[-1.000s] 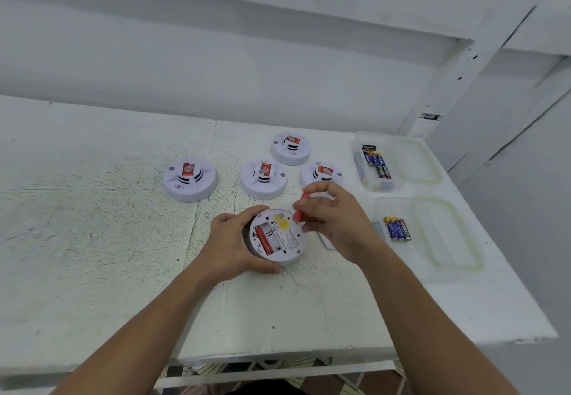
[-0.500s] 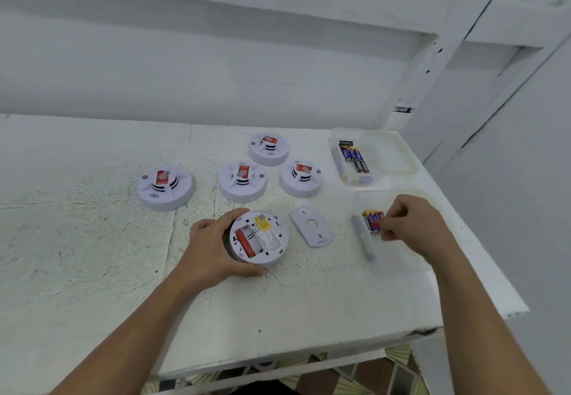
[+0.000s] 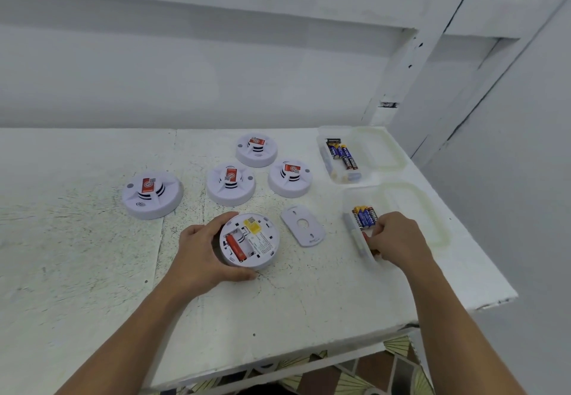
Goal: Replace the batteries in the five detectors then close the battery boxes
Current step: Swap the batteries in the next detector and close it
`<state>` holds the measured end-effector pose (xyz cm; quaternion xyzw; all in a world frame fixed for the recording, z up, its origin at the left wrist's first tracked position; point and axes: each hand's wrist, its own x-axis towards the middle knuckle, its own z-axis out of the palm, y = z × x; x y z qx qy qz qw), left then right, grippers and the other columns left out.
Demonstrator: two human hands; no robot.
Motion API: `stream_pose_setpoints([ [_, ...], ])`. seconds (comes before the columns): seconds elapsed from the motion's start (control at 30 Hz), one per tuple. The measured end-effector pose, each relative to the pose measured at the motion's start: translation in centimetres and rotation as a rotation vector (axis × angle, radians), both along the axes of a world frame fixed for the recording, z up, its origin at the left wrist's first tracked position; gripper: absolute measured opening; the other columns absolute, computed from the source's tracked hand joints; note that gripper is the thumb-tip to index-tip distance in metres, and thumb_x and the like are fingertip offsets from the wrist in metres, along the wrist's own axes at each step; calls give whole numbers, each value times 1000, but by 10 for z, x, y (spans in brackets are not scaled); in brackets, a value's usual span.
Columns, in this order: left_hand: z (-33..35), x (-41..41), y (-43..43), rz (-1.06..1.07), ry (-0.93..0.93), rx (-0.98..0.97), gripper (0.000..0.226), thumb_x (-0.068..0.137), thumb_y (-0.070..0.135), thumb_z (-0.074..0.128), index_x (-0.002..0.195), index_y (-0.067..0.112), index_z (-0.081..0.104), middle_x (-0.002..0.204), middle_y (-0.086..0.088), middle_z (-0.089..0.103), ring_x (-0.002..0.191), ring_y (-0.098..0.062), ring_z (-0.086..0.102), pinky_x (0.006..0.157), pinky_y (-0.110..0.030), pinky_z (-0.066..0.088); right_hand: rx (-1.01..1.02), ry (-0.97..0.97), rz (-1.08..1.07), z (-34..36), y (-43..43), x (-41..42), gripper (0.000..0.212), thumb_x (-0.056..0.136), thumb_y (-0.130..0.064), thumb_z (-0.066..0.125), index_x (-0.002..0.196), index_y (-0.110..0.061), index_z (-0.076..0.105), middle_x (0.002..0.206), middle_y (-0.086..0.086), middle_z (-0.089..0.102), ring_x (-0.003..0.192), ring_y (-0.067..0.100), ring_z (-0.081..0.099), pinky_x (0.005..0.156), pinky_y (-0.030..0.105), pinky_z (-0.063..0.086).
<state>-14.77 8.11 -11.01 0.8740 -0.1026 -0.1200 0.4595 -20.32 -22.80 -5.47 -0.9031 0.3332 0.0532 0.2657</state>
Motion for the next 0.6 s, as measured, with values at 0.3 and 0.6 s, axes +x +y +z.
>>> stream_pose_setpoints([
  [0.3, 0, 1, 0, -7, -1, -1, 104, 38, 41, 94, 128, 49, 40, 109, 30, 53, 110, -8, 24, 91, -31, 28, 90, -33, -11, 3, -2, 6, 7, 79, 3, 58, 76, 1, 64, 82, 20, 70, 71, 34, 70, 73, 46, 59],
  [0.6, 3, -1, 0, -19, -15, -20, 99, 41, 36, 94, 122, 52, 39, 107, 32, 50, 103, -3, 23, 90, -29, 26, -38, -140, 20, 24, -3, 14, 8, 84, -3, 58, 77, -8, 59, 76, 8, 66, 69, 25, 68, 50, 25, 46],
])
